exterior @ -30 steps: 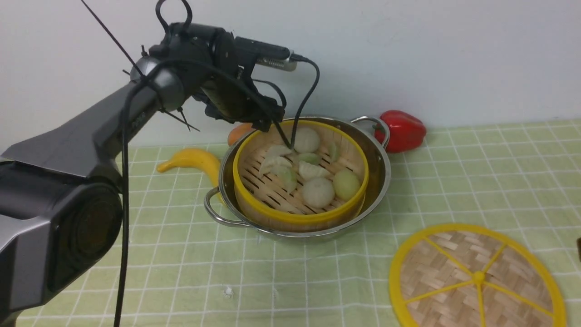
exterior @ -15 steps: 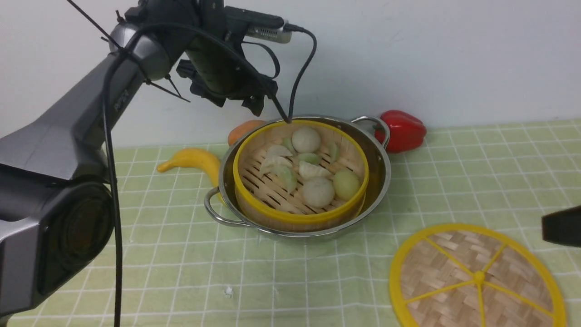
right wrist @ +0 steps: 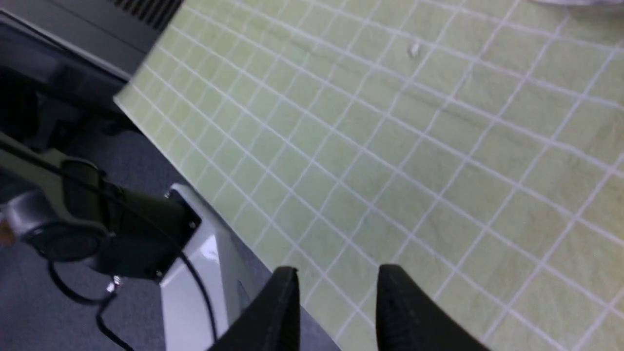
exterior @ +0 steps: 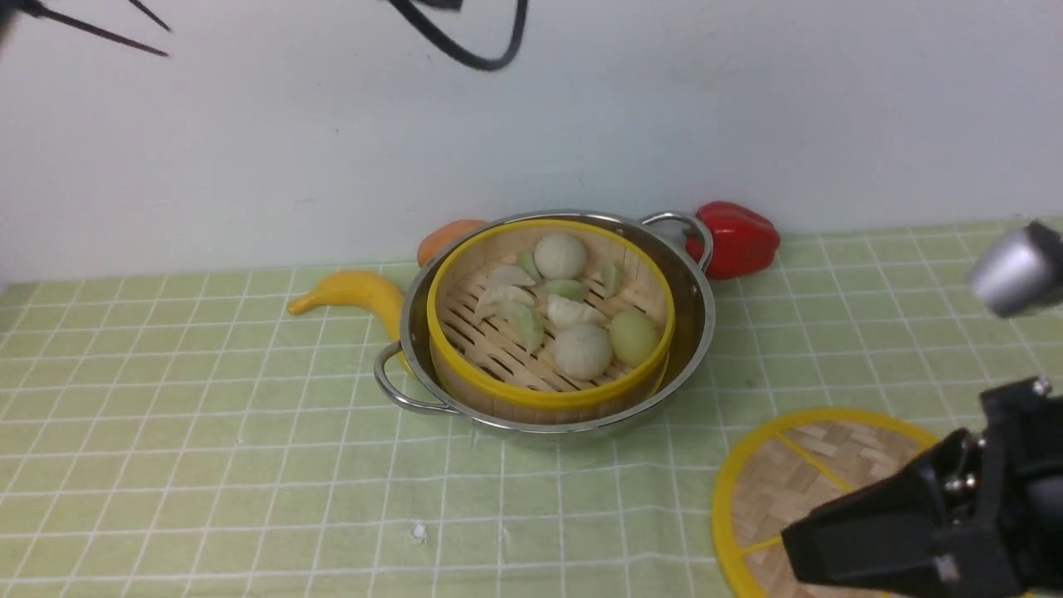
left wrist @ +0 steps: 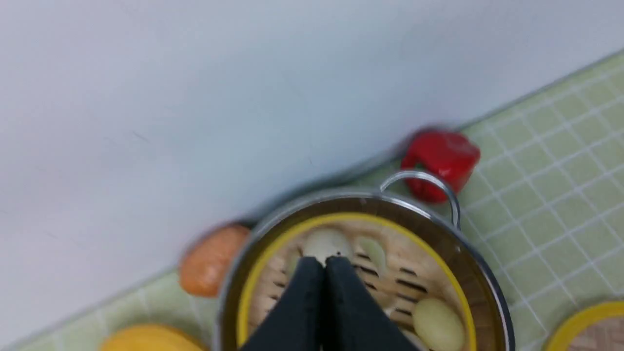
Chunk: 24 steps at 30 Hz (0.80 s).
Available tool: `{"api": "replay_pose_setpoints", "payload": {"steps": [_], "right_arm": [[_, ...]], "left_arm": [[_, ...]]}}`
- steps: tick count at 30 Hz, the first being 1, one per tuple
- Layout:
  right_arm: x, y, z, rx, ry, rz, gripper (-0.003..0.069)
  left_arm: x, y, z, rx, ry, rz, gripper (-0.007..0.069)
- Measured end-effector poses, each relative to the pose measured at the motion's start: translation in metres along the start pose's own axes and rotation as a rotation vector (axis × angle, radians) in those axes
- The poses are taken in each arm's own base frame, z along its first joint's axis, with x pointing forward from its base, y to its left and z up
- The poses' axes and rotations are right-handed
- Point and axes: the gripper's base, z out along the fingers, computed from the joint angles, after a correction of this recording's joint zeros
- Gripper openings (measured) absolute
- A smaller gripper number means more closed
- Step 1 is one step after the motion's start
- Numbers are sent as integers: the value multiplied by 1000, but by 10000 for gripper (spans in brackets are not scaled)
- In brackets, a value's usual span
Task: Place the steamer in the pot on the green tablecloth, and put the lid on the steamer.
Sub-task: 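Move the gripper down to the bamboo steamer lid and grasp its center knob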
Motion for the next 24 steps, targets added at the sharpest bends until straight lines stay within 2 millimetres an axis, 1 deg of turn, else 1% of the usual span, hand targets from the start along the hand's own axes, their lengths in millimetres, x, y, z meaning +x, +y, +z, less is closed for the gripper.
{"api": "replay_pose_setpoints", "payload": {"steps": [1,3,6,7,8,9,10,11,12,13,15,17,18,20,21,22,23,24], "right_arm": [[1,-2,3,40,12,2,242],[0,-10,6,132,21,19,242],[-5,-31,11,322,17,56,242],[-6,-35,12,361,19,63,242],[-8,-44,15,432,21,74,242],[-10,-52,17,493,24,83,242],[-12,-58,21,536,37,89,242],[-15,-63,26,566,54,92,242],[-17,-69,30,595,70,93,242],[-22,-74,37,620,88,91,242],[-29,-80,46,637,105,93,242],[-39,-86,57,650,120,92,242],[-43,-88,61,654,125,92,242],[-52,-93,70,668,139,90,242],[-54,-96,75,677,154,90,242],[-55,-98,77,682,159,89,242],[-57,-104,84,702,182,83,242],[-56,-108,87,714,200,87,242]], "left_arm": [[-3,0,-17,-18,-31,15,-23],[-7,2,-58,-77,-104,50,-23],[-5,7,-134,-201,-224,90,-23],[-3,8,-143,-223,-234,95,-23],[4,8,-176,-265,-277,101,-23],[13,8,-203,-299,-311,105,-23],[21,8,-214,-313,-313,107,-23],[34,7,-236,-330,-333,108,-23],[41,6,-240,-331,-322,110,-23],[59,4,-257,-333,-328,109,-23],[80,3,-262,-332,-294,113,-23],[115,0,-268,-329,-246,117,-23],[128,0,-267,-328,-225,118,-23],[159,-2,-263,-320,-170,113,-23],[172,-2,-260,-318,-145,106,-22],[176,-3,-262,-318,-147,102,-22],[199,-3,-251,-315,-89,91,-22],[213,-3,-247,-315,-60,79,-22]]}}
